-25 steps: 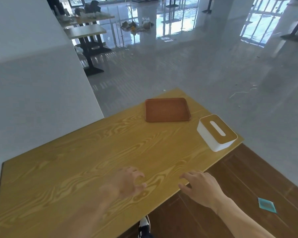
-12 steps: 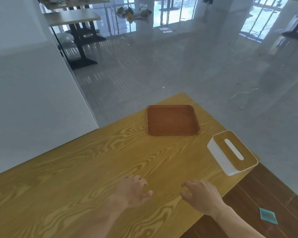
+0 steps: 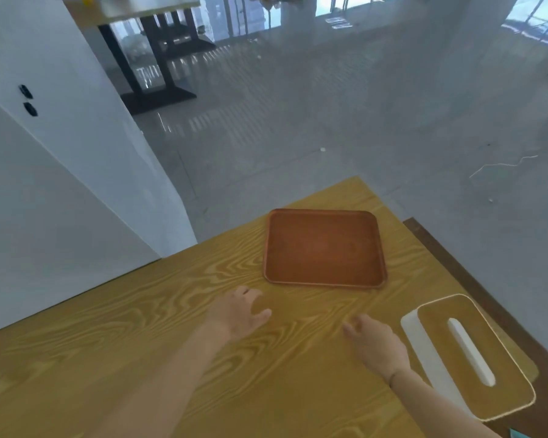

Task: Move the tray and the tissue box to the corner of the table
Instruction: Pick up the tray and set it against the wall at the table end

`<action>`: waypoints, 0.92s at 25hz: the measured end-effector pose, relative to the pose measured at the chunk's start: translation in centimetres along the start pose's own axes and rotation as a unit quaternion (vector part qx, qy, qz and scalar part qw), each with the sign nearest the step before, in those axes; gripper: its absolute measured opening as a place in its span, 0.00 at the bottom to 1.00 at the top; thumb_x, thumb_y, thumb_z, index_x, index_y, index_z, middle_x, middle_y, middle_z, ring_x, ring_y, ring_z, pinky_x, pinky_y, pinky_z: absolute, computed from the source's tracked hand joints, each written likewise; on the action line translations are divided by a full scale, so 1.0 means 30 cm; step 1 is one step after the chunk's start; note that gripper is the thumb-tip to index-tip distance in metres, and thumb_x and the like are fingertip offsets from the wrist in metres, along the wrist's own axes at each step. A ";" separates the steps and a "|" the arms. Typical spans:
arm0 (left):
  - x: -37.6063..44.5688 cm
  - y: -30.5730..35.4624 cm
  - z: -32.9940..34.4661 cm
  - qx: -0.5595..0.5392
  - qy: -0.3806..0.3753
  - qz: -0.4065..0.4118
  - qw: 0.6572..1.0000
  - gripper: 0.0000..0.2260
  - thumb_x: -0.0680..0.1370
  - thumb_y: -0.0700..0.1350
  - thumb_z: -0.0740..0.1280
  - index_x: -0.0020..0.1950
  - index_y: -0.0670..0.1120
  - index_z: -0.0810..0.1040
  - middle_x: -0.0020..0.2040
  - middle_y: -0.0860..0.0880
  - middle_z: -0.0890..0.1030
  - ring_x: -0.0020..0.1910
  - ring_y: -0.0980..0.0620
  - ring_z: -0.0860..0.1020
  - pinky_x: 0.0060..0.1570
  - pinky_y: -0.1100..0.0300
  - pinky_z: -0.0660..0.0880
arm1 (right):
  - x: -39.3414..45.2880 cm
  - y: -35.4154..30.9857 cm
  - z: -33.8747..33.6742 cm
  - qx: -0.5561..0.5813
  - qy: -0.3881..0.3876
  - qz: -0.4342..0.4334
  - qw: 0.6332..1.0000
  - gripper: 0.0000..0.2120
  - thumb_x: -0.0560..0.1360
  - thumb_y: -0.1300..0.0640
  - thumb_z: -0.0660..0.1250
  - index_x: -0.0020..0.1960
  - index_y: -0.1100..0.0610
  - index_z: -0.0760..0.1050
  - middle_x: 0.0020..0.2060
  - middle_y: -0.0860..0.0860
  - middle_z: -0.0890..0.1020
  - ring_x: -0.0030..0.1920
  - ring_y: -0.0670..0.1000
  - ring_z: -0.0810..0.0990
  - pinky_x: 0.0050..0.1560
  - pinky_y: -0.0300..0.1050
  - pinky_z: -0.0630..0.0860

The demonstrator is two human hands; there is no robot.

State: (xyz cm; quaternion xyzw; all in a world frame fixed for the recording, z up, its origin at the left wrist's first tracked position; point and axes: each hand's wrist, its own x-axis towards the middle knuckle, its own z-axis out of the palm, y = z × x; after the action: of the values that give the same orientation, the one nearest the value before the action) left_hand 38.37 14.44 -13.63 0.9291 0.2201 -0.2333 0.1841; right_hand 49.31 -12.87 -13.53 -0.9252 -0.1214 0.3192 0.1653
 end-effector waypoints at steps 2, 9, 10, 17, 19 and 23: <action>0.116 0.011 -0.040 -0.051 0.021 -0.029 0.998 0.31 0.77 0.67 0.59 0.77 0.56 0.61 0.77 0.48 0.64 0.73 0.44 0.68 0.67 0.45 0.69 | 0.091 -0.018 -0.006 0.135 -0.003 0.075 0.988 0.28 0.80 0.39 0.59 0.73 0.55 0.67 0.63 0.55 0.79 0.60 0.58 0.78 0.54 0.52 0.74; 0.442 0.034 -0.104 -0.177 0.055 -0.107 0.977 0.37 0.77 0.62 0.65 0.80 0.51 0.53 0.79 0.42 0.58 0.75 0.41 0.63 0.70 0.39 0.66 | 0.323 -0.050 -0.006 0.343 0.079 0.237 0.905 0.31 0.79 0.47 0.65 0.74 0.62 0.59 0.65 0.64 0.75 0.61 0.65 0.76 0.58 0.56 0.72; 0.473 0.038 -0.106 -0.191 0.061 -0.113 0.973 0.37 0.78 0.60 0.65 0.80 0.49 0.54 0.79 0.42 0.59 0.75 0.41 0.64 0.69 0.39 0.67 | 0.343 -0.050 -0.002 0.357 0.086 0.253 0.895 0.31 0.79 0.48 0.65 0.73 0.62 0.59 0.63 0.64 0.75 0.57 0.65 0.78 0.56 0.56 0.74; 0.587 0.066 -0.096 -0.175 0.095 -0.117 0.973 0.29 0.81 0.48 0.64 0.79 0.47 0.57 0.76 0.43 0.62 0.69 0.42 0.70 0.61 0.50 0.71 | 0.458 -0.066 -0.017 0.409 0.154 0.336 0.834 0.26 0.78 0.55 0.66 0.69 0.56 0.56 0.58 0.66 0.76 0.50 0.67 0.81 0.53 0.66 0.80; 0.594 0.074 -0.089 -0.174 0.104 -0.120 0.972 0.27 0.81 0.44 0.63 0.79 0.47 0.58 0.76 0.43 0.64 0.68 0.42 0.72 0.58 0.51 0.72 | 0.467 -0.056 -0.022 0.398 0.159 0.340 0.837 0.25 0.77 0.60 0.64 0.68 0.52 0.56 0.56 0.65 0.76 0.46 0.66 0.82 0.50 0.64 0.81; 0.577 0.075 -0.089 -0.248 0.118 -0.145 0.951 0.26 0.79 0.35 0.63 0.76 0.47 0.64 0.72 0.44 0.70 0.67 0.43 0.73 0.65 0.47 0.73 | 0.461 -0.046 -0.017 0.400 0.158 0.322 0.843 0.25 0.77 0.62 0.65 0.67 0.51 0.57 0.55 0.64 0.77 0.47 0.66 0.82 0.50 0.64 0.82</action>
State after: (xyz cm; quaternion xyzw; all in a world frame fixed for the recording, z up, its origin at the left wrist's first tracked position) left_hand 54.16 19.34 -19.81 0.8332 0.4233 -0.0844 0.3456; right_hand 60.08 -7.15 -20.25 -0.8034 0.3497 0.2251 0.4262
